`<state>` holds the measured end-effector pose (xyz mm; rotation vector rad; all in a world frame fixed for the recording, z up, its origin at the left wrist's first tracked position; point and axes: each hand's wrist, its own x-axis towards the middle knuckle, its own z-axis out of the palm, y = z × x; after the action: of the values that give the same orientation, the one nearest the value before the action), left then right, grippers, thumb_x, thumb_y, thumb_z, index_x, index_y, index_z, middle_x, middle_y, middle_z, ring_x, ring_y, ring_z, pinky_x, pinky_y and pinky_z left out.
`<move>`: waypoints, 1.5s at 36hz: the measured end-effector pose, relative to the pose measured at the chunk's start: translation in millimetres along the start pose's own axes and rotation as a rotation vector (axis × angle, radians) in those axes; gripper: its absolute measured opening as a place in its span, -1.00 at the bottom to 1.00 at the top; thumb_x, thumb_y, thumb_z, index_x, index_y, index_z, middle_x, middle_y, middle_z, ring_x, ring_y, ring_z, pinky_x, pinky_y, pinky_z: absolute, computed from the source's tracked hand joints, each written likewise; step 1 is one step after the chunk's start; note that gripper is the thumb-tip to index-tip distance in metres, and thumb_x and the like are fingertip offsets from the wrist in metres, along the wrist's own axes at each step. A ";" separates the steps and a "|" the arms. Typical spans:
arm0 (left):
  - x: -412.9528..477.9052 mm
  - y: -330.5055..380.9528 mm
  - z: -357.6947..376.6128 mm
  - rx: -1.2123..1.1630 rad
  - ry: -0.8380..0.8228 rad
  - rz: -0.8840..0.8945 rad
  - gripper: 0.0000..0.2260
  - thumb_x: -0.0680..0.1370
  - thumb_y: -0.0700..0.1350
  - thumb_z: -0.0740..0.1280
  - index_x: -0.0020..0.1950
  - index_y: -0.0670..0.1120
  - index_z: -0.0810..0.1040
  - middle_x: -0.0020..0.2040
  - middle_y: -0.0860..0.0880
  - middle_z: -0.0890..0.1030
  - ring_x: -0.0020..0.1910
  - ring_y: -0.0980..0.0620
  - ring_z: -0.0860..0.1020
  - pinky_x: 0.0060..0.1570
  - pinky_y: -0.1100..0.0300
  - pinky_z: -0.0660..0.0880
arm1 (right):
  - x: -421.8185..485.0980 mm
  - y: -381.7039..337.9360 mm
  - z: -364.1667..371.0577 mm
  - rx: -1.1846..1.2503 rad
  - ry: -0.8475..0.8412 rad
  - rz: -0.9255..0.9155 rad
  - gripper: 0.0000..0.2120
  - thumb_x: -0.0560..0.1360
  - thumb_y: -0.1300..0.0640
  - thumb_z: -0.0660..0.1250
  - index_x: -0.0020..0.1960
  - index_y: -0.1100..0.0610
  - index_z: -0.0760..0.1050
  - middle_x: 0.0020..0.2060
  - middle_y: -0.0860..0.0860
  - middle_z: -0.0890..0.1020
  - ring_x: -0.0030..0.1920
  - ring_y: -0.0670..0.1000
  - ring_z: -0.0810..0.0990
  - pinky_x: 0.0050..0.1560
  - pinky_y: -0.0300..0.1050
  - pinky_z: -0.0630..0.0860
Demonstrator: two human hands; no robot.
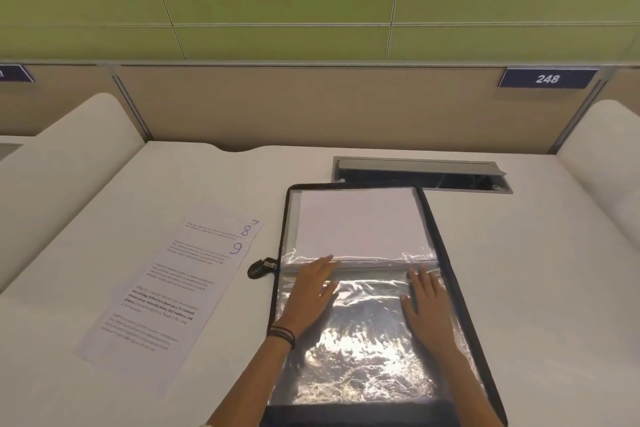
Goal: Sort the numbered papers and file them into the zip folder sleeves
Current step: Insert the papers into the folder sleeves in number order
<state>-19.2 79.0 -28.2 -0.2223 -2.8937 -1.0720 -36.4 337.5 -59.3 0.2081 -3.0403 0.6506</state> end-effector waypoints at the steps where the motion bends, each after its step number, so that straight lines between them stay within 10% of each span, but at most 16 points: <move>1: -0.5 -1.6 3.4 0.019 -0.032 -0.026 -0.61 0.64 -0.05 0.15 0.48 0.02 0.26 0.50 0.08 0.21 0.51 0.07 0.10 0.48 0.18 -0.03 | -0.2 0.9 0.7 -0.002 -0.005 0.000 -0.28 0.58 -0.22 -0.25 0.38 0.22 0.38 0.39 0.20 0.35 0.39 0.28 0.31 0.38 0.14 0.14; 13: 4.1 -7.8 5.9 0.240 -0.168 -0.048 -0.52 0.64 0.06 0.11 0.54 -0.01 0.11 0.56 0.06 0.04 0.54 0.04 -0.05 0.44 0.22 -0.20 | 5.8 -15.9 -2.3 0.163 -0.018 0.107 -0.49 0.43 -0.04 0.05 0.21 0.24 0.48 0.28 0.25 0.45 0.30 0.31 0.39 0.26 0.22 0.34; 21: 3.2 -14.7 -18.2 -0.173 -0.255 -0.108 -0.61 0.62 -0.09 0.22 0.45 -0.02 0.31 0.48 0.05 0.25 0.47 0.08 0.18 0.45 0.17 0.12 | 22.2 -87.0 -2.7 0.398 -0.135 -0.176 -0.56 0.57 0.16 0.23 0.43 0.03 0.26 0.50 -0.06 0.13 0.49 -0.02 0.09 0.40 -0.12 0.13; 30: -26.2 -84.9 -80.4 -0.251 0.153 -0.165 -0.77 0.58 -0.22 0.28 0.21 -0.02 0.52 0.19 0.08 0.52 0.20 0.19 0.46 0.31 0.18 0.38 | 37.7 -157.1 17.5 0.399 -0.345 -0.326 -0.56 0.59 0.13 0.19 0.45 0.03 0.24 0.50 -0.08 0.12 0.50 -0.07 0.06 0.47 -0.05 0.15; 43: -76.1 -204.5 -192.4 0.112 0.540 -0.694 -0.60 0.45 -0.19 0.45 0.27 -0.22 0.51 0.21 -0.26 0.46 0.20 -0.25 0.40 0.19 -0.11 0.37 | 39.9 -242.0 71.4 0.340 -0.518 -0.537 -0.51 0.59 0.07 0.20 0.49 0.02 0.17 0.44 -0.26 -0.02 0.46 -0.25 -0.06 0.40 -0.36 -0.03; 54: -61.2 -239.9 -215.5 0.120 0.372 -0.890 -0.51 0.41 0.01 0.49 0.26 -0.14 0.48 0.15 -0.22 0.49 0.20 -0.20 0.39 0.15 -0.03 0.35 | 38.7 -296.4 93.6 -0.009 -0.663 -0.587 -0.43 0.63 0.05 0.07 0.54 0.01 -0.13 0.53 0.04 -0.16 0.52 0.09 -0.14 0.46 0.13 -0.14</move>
<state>4.0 -248.5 -25.0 1.2217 -2.6683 -0.8409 -34.2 26.4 -22.5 1.5119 -3.2461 0.5960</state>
